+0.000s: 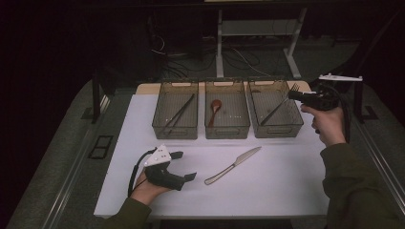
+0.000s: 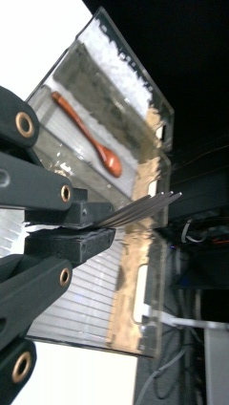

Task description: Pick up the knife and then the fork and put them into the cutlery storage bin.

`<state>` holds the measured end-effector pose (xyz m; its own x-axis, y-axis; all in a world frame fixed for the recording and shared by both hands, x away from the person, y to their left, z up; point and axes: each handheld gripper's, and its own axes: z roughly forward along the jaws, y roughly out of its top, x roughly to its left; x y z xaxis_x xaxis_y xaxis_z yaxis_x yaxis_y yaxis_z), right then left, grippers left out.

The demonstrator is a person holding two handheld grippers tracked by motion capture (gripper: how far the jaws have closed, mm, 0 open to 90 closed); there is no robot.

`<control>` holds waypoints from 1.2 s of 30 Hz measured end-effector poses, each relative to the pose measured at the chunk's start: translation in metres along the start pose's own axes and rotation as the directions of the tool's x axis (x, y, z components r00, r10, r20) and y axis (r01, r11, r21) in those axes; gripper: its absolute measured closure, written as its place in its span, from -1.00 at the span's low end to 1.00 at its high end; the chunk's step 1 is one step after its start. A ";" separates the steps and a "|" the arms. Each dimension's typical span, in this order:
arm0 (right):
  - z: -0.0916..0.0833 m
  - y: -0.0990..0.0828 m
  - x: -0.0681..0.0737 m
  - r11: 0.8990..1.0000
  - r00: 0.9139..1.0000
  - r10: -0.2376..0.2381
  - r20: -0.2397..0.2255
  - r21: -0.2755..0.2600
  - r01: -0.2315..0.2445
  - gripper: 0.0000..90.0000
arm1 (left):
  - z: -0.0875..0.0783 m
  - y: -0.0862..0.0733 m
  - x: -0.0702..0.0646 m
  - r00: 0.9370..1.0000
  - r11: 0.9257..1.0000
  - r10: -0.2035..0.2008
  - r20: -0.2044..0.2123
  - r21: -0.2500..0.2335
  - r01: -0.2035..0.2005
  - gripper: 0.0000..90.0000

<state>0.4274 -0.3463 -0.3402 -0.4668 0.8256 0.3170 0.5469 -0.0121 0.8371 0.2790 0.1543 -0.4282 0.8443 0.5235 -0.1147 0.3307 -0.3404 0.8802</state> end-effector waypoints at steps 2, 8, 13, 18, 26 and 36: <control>0.007 -0.002 -0.003 1.000 1.000 0.015 -0.014 0.023 -0.015 0.90 | 0.000 0.000 0.000 1.000 1.000 -0.003 -0.003 0.001 0.003 -0.92; 0.026 -0.008 -0.006 0.993 0.999 0.027 -0.043 0.113 -0.022 0.89 | 0.000 0.002 -0.001 1.000 1.000 -0.001 -0.009 0.007 0.001 -0.98; 0.035 -0.011 -0.014 0.991 0.999 0.040 -0.028 0.130 -0.037 0.86 | 0.002 0.003 -0.003 1.000 1.000 0.014 -0.007 0.017 -0.014 -0.98; 0.043 -0.016 -0.026 0.986 0.997 0.029 0.069 0.160 -0.040 0.74 | 0.003 0.004 -0.004 1.000 0.999 0.022 -0.007 0.027 -0.022 -0.98; 0.036 -0.015 -0.035 0.994 0.967 -0.022 0.254 0.106 -0.005 -0.08 | 0.004 0.004 -0.005 0.999 0.999 0.031 -0.011 0.031 -0.030 -0.98; 0.018 -0.018 -0.031 0.998 0.983 -0.019 0.184 0.065 0.007 -0.26 | 0.003 0.006 -0.005 1.000 0.999 0.026 -0.010 0.036 -0.026 -0.98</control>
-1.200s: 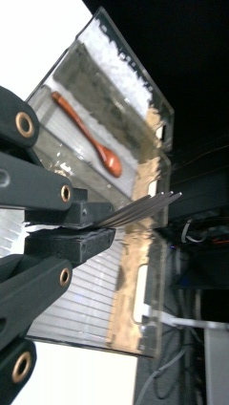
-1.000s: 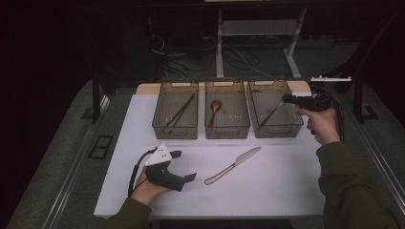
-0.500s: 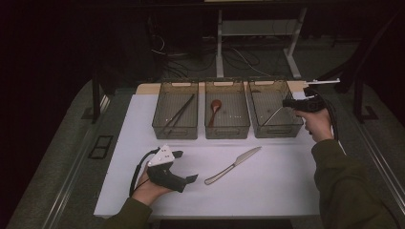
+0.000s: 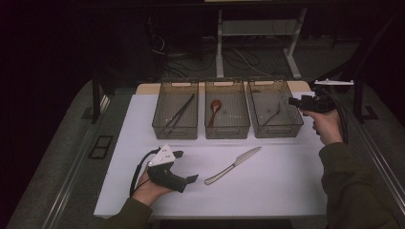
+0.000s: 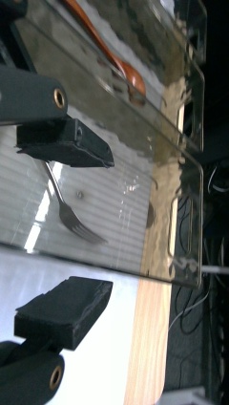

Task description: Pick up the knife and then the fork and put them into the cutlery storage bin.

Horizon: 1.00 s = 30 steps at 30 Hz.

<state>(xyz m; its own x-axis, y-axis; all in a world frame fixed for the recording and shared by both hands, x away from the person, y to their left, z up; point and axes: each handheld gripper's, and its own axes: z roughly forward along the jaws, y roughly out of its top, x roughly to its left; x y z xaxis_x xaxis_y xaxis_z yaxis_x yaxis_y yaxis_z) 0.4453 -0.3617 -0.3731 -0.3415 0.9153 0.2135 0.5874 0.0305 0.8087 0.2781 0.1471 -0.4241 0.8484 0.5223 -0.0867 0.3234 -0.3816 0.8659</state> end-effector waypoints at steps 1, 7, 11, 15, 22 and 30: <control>-0.003 -0.001 0.001 1.000 1.000 -0.011 -0.009 -0.014 0.011 -0.27 | 0.000 0.000 0.000 1.000 1.000 -0.002 -0.001 0.000 0.002 -0.98; -0.022 -0.007 0.017 0.997 0.995 -0.062 -0.073 -0.044 0.059 -0.39 | -0.001 0.000 0.001 1.000 1.000 -0.012 -0.014 0.015 0.013 -0.98; -0.034 -0.013 0.029 0.993 0.988 -0.113 -0.102 -0.052 0.108 -0.48 | 0.000 0.000 0.001 1.000 1.000 -0.014 -0.013 0.028 0.015 -0.98; -0.044 -0.021 0.041 0.988 0.981 -0.143 -0.133 -0.067 0.136 -0.56 | 0.002 0.000 0.000 1.000 0.999 -0.016 -0.009 0.035 0.017 -0.98; -0.054 -0.043 0.062 0.978 0.965 -0.204 -0.163 -0.078 0.193 -0.60 | 0.004 0.000 -0.001 1.000 0.999 -0.011 -0.012 0.042 0.011 -0.96; -0.059 -0.069 0.078 0.977 0.957 -0.210 -0.202 -0.091 0.195 -0.61 | 0.007 0.000 -0.003 1.000 0.999 -0.010 -0.008 0.051 0.010 -0.95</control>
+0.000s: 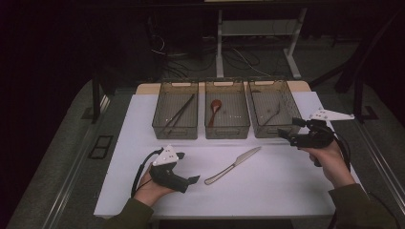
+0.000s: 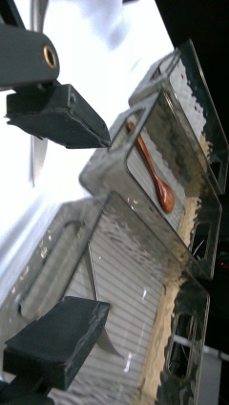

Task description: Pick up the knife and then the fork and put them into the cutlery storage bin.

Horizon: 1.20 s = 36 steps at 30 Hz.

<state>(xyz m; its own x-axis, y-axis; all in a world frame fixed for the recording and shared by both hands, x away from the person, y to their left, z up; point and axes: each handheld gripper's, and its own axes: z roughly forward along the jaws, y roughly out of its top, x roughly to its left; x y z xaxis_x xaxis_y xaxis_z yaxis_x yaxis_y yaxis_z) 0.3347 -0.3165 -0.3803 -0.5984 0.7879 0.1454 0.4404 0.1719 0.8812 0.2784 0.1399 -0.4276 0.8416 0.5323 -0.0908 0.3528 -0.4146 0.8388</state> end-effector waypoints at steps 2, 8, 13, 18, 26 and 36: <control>-0.002 -0.006 0.005 1.000 1.000 0.007 -0.009 -0.004 -0.007 -0.61 | 0.000 0.001 0.000 1.000 1.000 -0.001 0.001 -0.001 0.001 -0.94; -0.004 -0.028 0.021 1.000 1.000 -0.009 -0.012 0.006 0.009 -0.61 | 0.002 0.004 -0.003 1.000 1.000 0.016 0.002 0.006 -0.016 -0.93; -0.005 -0.047 0.034 1.000 0.999 -0.003 -0.037 0.015 0.004 -0.63 | 0.005 0.008 -0.004 1.000 1.000 0.013 0.003 0.000 -0.013 -0.89; -0.005 -0.064 0.039 0.999 0.998 0.005 -0.055 0.032 -0.003 -0.63 | 0.006 0.014 -0.004 1.000 1.000 0.009 0.002 -0.008 -0.009 -0.83; -0.009 -0.080 0.044 0.998 0.998 0.015 -0.059 0.059 -0.011 -0.69 | 0.014 0.029 -0.009 1.000 1.000 0.017 0.023 -0.009 -0.017 -0.39; -0.016 -0.086 0.047 0.998 0.998 0.006 -0.057 0.062 -0.003 -0.69 | 0.058 0.050 -0.030 0.997 0.993 0.049 0.066 0.108 -0.056 0.03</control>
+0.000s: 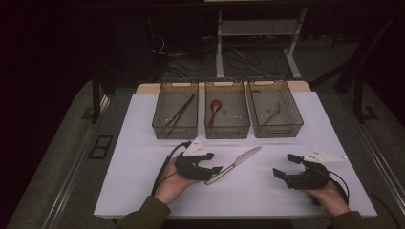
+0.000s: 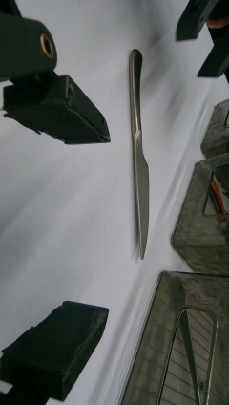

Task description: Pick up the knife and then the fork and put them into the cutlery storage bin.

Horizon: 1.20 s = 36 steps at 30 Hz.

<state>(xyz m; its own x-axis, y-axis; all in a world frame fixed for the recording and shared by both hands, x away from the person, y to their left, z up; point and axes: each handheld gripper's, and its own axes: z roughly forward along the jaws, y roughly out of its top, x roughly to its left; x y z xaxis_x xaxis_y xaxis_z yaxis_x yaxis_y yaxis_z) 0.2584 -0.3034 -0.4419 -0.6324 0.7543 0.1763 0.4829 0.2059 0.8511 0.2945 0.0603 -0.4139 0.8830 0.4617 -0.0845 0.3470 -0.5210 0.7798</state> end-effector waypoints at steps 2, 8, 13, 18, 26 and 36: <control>0.000 0.000 0.000 1.000 1.000 0.001 0.002 0.001 -0.001 -0.69 | 0.010 0.004 -0.002 1.000 1.000 -0.003 0.008 0.023 0.002 0.11; 0.000 0.000 0.000 1.000 1.000 -0.002 -0.006 0.002 0.002 -0.69 | 0.029 0.009 -0.002 1.000 0.997 -0.002 0.031 0.081 -0.001 0.34; 0.000 0.000 0.000 1.000 1.000 -0.004 -0.007 0.001 0.004 -0.69 | 0.041 0.010 0.000 0.999 0.992 -0.016 0.028 0.122 0.013 0.46; 0.000 0.000 0.000 1.000 1.000 -0.001 -0.009 0.001 0.001 -0.69 | 0.051 0.010 -0.002 0.999 0.990 -0.026 0.019 0.140 0.023 0.57; -0.001 0.000 -0.001 1.000 1.000 -0.004 -0.016 -0.004 0.004 -0.69 | 0.057 0.007 -0.004 1.000 0.984 0.001 -0.007 0.179 0.001 0.68; 0.000 0.000 0.000 1.000 1.000 -0.005 -0.018 0.003 0.005 -0.69 | 0.059 0.010 -0.005 1.000 0.976 -0.012 -0.018 0.216 0.016 0.74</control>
<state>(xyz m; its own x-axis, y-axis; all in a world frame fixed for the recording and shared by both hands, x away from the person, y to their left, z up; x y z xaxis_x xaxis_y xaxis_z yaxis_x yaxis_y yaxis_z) 0.2584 -0.3035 -0.4419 -0.6458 0.7417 0.1810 0.4811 0.2114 0.8508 0.3128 0.0103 -0.4420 0.8729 0.4808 -0.0825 0.4208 -0.6565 0.6260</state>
